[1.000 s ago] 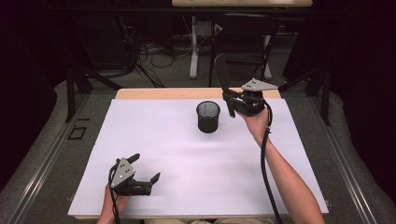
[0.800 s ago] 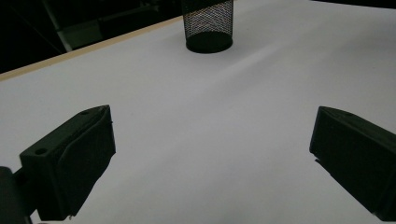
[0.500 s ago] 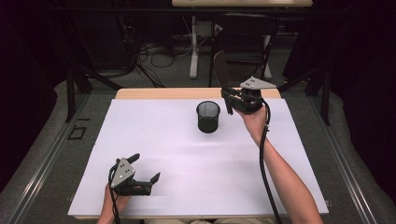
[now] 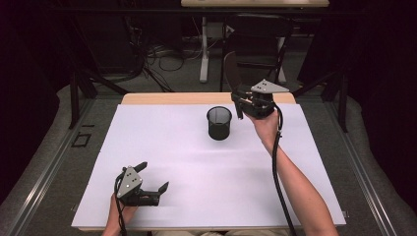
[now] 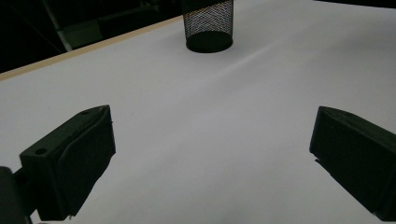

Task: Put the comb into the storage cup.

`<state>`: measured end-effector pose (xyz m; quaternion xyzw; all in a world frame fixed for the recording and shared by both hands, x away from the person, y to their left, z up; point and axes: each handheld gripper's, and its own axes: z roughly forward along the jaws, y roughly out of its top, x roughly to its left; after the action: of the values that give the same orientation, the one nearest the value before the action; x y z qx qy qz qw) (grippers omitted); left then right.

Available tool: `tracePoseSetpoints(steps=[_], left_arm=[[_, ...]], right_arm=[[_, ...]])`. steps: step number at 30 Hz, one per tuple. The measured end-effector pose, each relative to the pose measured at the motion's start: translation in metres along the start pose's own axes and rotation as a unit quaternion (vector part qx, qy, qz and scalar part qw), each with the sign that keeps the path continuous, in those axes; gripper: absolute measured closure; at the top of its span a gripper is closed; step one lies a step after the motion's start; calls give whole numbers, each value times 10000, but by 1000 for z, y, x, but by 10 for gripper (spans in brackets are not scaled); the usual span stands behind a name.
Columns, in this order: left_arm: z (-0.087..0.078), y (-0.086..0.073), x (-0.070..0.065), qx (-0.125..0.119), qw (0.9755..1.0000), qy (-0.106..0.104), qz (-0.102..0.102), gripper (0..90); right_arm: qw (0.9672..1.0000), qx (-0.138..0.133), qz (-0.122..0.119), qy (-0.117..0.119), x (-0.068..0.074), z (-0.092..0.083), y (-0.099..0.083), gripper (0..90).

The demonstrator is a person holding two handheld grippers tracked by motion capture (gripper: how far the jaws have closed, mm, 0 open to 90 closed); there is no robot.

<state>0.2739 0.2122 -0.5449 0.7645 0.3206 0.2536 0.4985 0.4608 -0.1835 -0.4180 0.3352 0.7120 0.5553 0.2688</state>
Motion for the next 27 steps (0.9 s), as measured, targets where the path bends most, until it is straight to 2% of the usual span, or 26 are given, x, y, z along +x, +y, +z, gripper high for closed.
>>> tracePoseSetpoints(steps=[27], left_arm=[[0,0,0,-4,10000,3,-3,3]], right_arm=[[9999,-143,2,33,6,13,7,726]])
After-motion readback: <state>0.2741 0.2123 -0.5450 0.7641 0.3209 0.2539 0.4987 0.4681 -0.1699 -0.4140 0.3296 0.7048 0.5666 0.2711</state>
